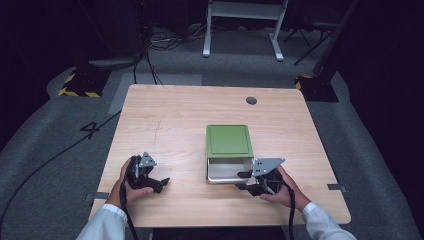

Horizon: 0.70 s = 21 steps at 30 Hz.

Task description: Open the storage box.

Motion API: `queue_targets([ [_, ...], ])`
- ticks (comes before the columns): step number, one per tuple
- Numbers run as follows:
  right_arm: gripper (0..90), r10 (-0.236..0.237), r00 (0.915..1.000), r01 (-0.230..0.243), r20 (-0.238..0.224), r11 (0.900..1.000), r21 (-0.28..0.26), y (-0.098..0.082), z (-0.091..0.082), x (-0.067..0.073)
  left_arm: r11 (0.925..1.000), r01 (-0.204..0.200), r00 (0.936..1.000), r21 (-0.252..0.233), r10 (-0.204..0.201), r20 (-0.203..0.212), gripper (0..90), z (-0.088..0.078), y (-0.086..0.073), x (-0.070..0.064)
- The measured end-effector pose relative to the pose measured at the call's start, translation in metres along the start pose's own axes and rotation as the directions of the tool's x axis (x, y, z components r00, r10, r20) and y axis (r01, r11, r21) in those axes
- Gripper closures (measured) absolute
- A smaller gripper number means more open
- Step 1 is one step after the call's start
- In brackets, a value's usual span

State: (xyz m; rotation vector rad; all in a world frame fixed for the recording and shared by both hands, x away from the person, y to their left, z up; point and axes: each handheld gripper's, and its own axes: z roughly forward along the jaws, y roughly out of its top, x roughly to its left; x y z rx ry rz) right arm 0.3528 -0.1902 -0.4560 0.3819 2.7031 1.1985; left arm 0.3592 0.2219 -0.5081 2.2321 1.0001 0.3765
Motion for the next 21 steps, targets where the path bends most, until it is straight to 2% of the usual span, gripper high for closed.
queue_targets([
  [9, 66.0, -0.008, 0.9994, 0.008, -0.034, 1.0, 0.006, 0.0, -0.006, 0.006, 1.0, 0.006, 1.0, -0.001, -0.006, -0.001, 0.5, 0.0, 0.0, -0.001],
  [13, 70.1, -0.016, 0.9985, 0.017, -0.053, 1.0, 0.006, -0.002, -0.01, 0.012, 1.0, 0.006, 1.0, -0.001, -0.006, -0.002, 0.5, 0.0, 0.0, -0.001],
  [21, 73.0, -0.037, 0.9959, 0.039, -0.083, 0.999, 0.014, -0.005, -0.015, 0.024, 1.0, 0.004, 1.0, 0.0, -0.004, -0.003, 0.5, 0.0, -0.001, -0.001],
])
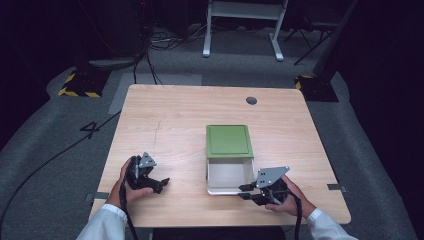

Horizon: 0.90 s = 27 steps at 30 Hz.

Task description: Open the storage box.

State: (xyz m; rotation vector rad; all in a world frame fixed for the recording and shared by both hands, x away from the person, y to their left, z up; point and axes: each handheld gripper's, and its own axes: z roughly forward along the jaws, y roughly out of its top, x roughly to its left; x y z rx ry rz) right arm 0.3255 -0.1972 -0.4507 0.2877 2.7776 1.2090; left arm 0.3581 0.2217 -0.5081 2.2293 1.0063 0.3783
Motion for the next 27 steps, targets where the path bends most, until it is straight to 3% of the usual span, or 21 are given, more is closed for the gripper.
queue_targets([
  [9, 72.4, 0.006, 0.9996, -0.006, -0.028, 1.0, 0.001, -0.006, -0.005, 0.007, 1.0, 0.001, 1.0, 0.0, -0.001, 0.0, 0.5, 0.0, 0.0, 0.0],
  [27, 70.4, 0.013, 0.9993, -0.013, -0.035, 1.0, -0.003, -0.011, -0.008, 0.016, 1.0, 0.0, 1.0, 0.0, 0.0, 0.0, 0.5, 0.0, 0.0, 0.0],
])
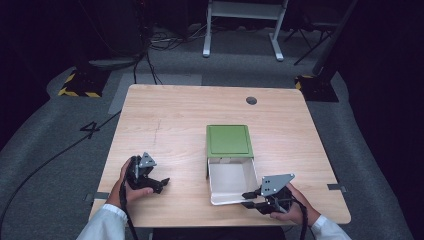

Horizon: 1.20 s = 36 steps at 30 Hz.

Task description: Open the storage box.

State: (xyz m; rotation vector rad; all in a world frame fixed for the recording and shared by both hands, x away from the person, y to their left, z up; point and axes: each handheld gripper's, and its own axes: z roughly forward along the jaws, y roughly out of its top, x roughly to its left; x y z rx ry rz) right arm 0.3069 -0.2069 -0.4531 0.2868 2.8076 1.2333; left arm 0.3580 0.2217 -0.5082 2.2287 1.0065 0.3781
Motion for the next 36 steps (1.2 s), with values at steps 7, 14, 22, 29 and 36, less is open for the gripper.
queue_targets([
  [7, 70.5, -0.009, 1.0, 0.009, -0.001, 1.0, -0.003, -0.0004, 0.0004, 0.0027, 1.0, 0.0, 1.0, 0.0, 0.0, 0.0, 0.5, 0.0, 0.0, 0.0],
  [14, 70.5, -0.008, 0.9999, 0.008, -0.012, 1.0, -0.004, -0.0023, -0.0019, 0.005, 1.0, 0.0, 1.0, 0.0, 0.0, 0.0, 0.5, 0.0, 0.0, 0.0],
  [22, 70.4, -0.01, 0.9999, 0.01, -0.01, 1.0, -0.004, -0.0022, -0.0017, 0.0073, 1.0, 0.0, 1.0, 0.001, 0.0, 0.0, 0.5, -0.0001, 0.0, 0.0],
  [29, 68.7, -0.012, 0.9999, 0.012, -0.012, 1.0, 0.005, -0.0021, -0.0024, 0.0079, 1.0, 0.0, 1.0, 0.0, 0.0, 0.0, 0.5, 0.0, 0.0, 0.0],
  [36, 63.9, -0.032, 0.9995, 0.032, -0.004, 0.999, -0.011, 0.0027, -0.0083, 0.0093, 1.0, 0.0, 1.0, 0.0, 0.0, 0.0, 0.5, 0.0, 0.0, 0.0001],
])
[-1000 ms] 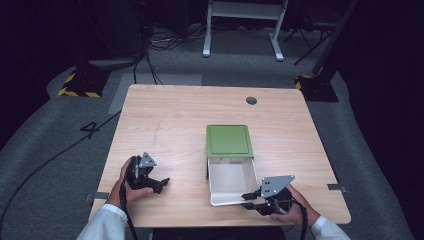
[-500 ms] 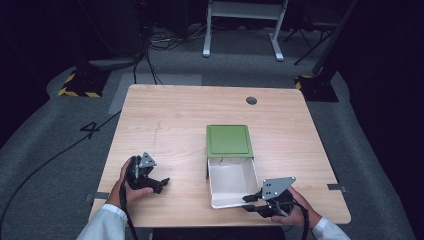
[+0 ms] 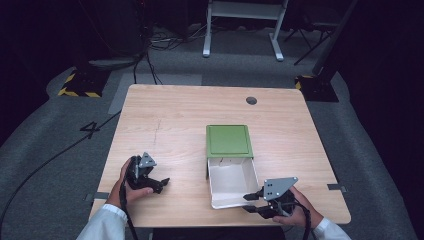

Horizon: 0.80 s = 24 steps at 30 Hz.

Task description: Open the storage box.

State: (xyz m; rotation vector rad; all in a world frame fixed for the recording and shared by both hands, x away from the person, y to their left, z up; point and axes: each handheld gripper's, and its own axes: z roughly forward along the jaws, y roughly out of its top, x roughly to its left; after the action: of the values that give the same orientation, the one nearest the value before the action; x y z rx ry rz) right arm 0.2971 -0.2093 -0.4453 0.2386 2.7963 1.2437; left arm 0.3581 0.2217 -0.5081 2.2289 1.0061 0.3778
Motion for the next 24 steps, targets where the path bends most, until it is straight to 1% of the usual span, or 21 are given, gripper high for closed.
queue_targets([
  [1, 63.9, 0.0, 1.0, 0.0, 0.0, 1.0, 0.0, 0.0, 0.0, 0.0, 1.0, 0.0, 1.0, 0.0, 0.0, 0.0, 0.5, 0.0, 0.0, 0.0],
  [2, 60.7, -0.002, 1.0, 0.002, 0.001, 1.0, -0.018, 0.002, -0.004, 0.001, 1.0, 0.001, 1.0, 0.0, -0.001, 0.0, 0.5, 0.0, 0.0, 0.0],
  [4, 57.9, -0.001, 1.0, 0.001, 0.001, 0.999, -0.033, 0.005, -0.008, 0.002, 1.0, 0.0, 1.0, 0.0, 0.0, 0.0, 0.5, 0.0, 0.0, 0.0],
  [7, 52.3, -0.022, 0.9997, 0.023, 0.015, 0.998, -0.054, 0.01, -0.016, 0.003, 1.0, 0.0, 1.0, 0.0, 0.0, 0.0, 0.5, 0.0, 0.0, 0.0],
  [12, 48.2, -0.035, 0.9985, 0.039, 0.042, 0.995, -0.096, 0.015, -0.033, 0.002, 1.0, 0.0, 1.0, 0.0, 0.0, 0.0, 0.5, 0.0, 0.0, 0.0],
  [13, 48.2, -0.035, 0.9985, 0.039, 0.042, 0.995, -0.096, 0.015, -0.033, 0.002, 1.0, 0.0, 1.0, 0.0, 0.0, 0.0, 0.5, 0.0, 0.0, 0.0],
  [14, 46.5, -0.045, 0.9972, 0.051, 0.06, 0.993, -0.105, 0.017, -0.04, 0.002, 1.0, 0.0, 1.0, 0.0, 0.0, 0.0, 0.5, 0.0, 0.0, 0.0],
  [16, 44.6, -0.047, 0.9957, 0.056, 0.08, 0.992, -0.113, 0.017, -0.045, 0.001, 1.0, 0.0, 1.0, 0.0, 0.0, 0.0, 0.5, 0.0, 0.0, 0.0],
  [17, 44.6, -0.047, 0.9957, 0.056, 0.08, 0.992, -0.113, 0.017, -0.045, 0.001, 1.0, 0.0, 1.0, 0.0, 0.0, 0.0, 0.5, 0.0, 0.0, 0.0],
  [18, 42.6, -0.042, 0.9946, 0.053, 0.095, 0.991, -0.125, 0.016, -0.051, -0.002, 1.0, 0.0, 1.0, 0.0, 0.0, 0.0, 0.5, 0.0, 0.0, 0.0],
  [20, 41.9, -0.04, 0.994, 0.053, 0.102, 0.99, -0.128, 0.016, -0.053, -0.002, 1.0, 0.0, 1.0, 0.0, 0.0, 0.0, 0.5, 0.0, 0.0, 0.0],
  [24, 37.2, -0.024, 0.9896, 0.043, 0.142, 0.99, -0.132, 0.012, -0.064, -0.007, 1.0, 0.0, 1.0, 0.0, 0.0, 0.0, 0.5, 0.0, 0.0, 0.0],
])
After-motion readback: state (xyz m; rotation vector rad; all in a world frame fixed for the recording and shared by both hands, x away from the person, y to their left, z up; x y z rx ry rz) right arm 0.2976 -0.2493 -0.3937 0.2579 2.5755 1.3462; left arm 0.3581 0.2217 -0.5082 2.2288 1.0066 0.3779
